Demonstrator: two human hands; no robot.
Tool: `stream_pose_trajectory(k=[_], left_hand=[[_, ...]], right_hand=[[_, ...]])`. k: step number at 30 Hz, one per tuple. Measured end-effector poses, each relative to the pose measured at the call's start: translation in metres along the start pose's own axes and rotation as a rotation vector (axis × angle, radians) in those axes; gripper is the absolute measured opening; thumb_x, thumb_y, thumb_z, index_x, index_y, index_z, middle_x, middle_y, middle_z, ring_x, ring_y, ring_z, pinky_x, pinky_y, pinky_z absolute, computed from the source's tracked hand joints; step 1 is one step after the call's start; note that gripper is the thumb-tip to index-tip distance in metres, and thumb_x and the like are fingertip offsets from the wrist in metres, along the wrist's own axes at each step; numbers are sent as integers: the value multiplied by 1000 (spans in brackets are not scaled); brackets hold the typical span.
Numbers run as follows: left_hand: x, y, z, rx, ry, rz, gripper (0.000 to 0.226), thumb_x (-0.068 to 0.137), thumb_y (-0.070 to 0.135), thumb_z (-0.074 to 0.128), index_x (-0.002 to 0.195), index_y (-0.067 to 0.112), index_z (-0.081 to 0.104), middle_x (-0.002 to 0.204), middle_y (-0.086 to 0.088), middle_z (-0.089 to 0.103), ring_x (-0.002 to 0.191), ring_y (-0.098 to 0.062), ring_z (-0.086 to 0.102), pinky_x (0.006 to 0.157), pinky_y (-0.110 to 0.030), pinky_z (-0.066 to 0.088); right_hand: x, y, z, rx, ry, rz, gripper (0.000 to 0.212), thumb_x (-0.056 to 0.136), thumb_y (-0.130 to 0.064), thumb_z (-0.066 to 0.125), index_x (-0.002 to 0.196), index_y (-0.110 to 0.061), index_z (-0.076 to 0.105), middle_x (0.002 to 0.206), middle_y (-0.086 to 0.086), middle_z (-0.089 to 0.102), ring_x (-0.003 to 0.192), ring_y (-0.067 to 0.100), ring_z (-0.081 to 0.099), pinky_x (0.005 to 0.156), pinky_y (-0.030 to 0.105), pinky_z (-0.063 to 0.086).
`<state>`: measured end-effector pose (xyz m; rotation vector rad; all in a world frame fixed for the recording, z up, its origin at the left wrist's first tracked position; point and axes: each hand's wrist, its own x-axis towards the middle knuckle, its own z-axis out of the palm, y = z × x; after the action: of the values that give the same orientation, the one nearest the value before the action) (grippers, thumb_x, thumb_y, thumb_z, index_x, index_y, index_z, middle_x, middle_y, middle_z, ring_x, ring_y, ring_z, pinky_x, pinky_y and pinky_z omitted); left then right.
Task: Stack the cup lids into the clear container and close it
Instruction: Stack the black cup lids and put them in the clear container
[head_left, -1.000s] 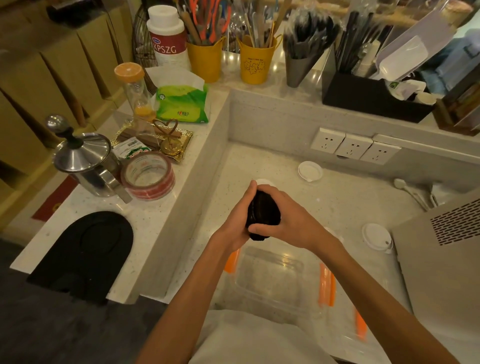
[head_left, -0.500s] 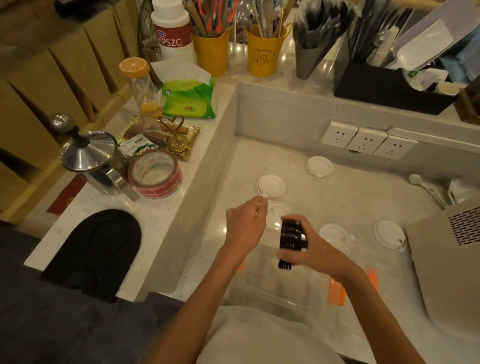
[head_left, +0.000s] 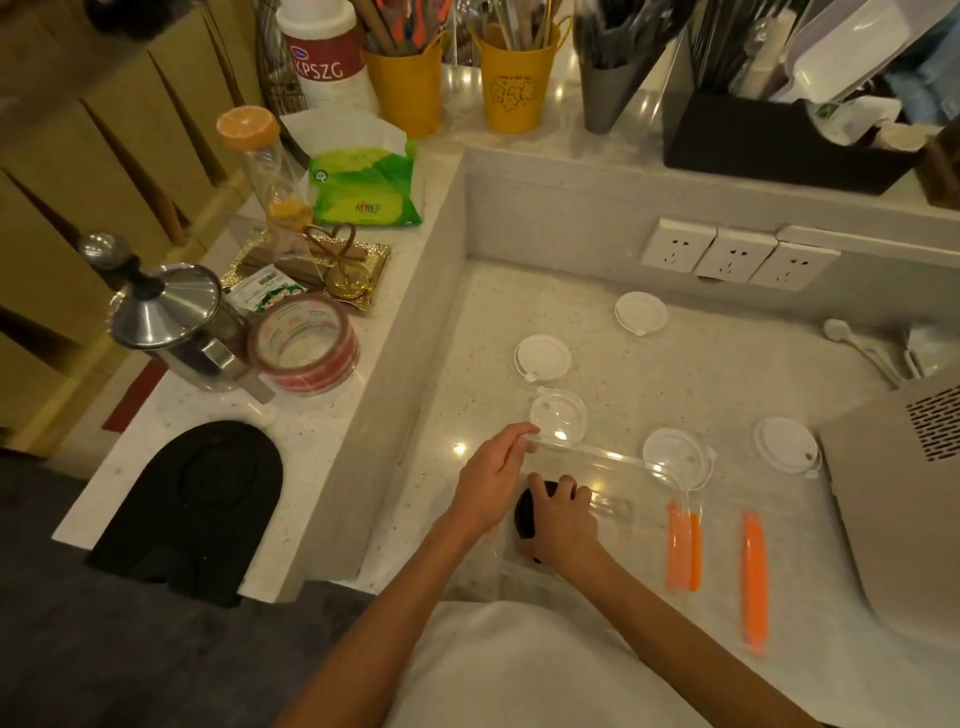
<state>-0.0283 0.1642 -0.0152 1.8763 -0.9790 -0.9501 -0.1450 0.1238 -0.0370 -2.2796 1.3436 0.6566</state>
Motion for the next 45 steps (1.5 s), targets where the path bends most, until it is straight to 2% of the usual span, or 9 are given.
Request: stream_pose_trajectory(k=[5, 9, 12, 17, 26, 32, 35, 40, 45], left_hand=[[0, -1, 1, 6, 17, 8, 29, 108, 37, 35, 126, 44, 58, 113, 13, 70, 111, -2, 62, 94, -29, 49], [0, -2, 1, -20, 20, 13, 31, 109, 35, 36, 128, 39, 60, 112, 11, 70, 110, -6, 63, 99, -36, 51], [-1, -1, 1, -28, 26, 20, 32, 108, 35, 36, 130, 36, 60, 112, 10, 70, 111, -8, 63, 100, -40, 51], [1, -3, 1, -38, 25, 19, 32, 108, 36, 36, 130, 35, 60, 113, 12, 70, 111, -8, 63, 101, -42, 51], [3, -4, 2, -52, 27, 0, 34, 105, 42, 34, 127, 41, 60, 111, 17, 70, 110, -5, 63, 100, -43, 52], [2, -2, 2, -57, 28, -10, 35, 103, 47, 33, 125, 42, 60, 109, 17, 70, 110, -5, 63, 101, -42, 52], [2, -2, 2, -58, 31, -17, 34, 103, 47, 34, 125, 42, 59, 109, 18, 70, 110, -4, 63, 101, -42, 52], [2, -1, 1, -61, 33, -29, 34, 103, 47, 34, 125, 42, 59, 109, 19, 69, 111, -6, 63, 102, -44, 52], [1, -1, 2, -72, 35, -36, 35, 103, 47, 34, 125, 40, 60, 109, 18, 69, 112, -7, 62, 103, -44, 51]], right_hand=[[-2, 2, 2, 67, -51, -19, 112, 65, -66, 74, 151, -33, 11, 142, 18, 25, 128, 41, 30, 106, 44, 38], [-8, 17, -2, 243, -98, -99, 111, 73, -56, 74, 155, -40, 0, 154, 13, 13, 137, 43, 25, 111, 50, 33], [-12, 36, -5, 404, -123, -154, 98, 82, -43, 73, 156, -38, 10, 158, 8, 11, 142, 36, 28, 115, 47, 35], [-16, 51, -11, 453, -77, -213, 75, 87, -20, 70, 150, -33, 31, 149, 6, 35, 131, 26, 44, 109, 35, 40], [-14, 42, -9, 571, -33, -105, 71, 81, -23, 77, 140, -33, 38, 134, 7, 47, 116, 26, 55, 100, 37, 48], [-14, 42, -6, 567, -41, -67, 75, 78, -29, 80, 139, -32, 35, 136, 7, 48, 117, 28, 57, 101, 39, 50], [-17, 41, -5, 415, -4, -98, 79, 80, -36, 77, 145, -32, 31, 142, 7, 43, 121, 30, 54, 100, 41, 50], [-18, 41, -2, 355, 37, -191, 81, 79, -22, 78, 146, -33, 33, 145, 5, 40, 127, 29, 48, 104, 40, 48], [-16, 41, -3, 362, 24, -163, 81, 77, -28, 79, 144, -33, 34, 142, 5, 42, 123, 28, 51, 101, 41, 50]])
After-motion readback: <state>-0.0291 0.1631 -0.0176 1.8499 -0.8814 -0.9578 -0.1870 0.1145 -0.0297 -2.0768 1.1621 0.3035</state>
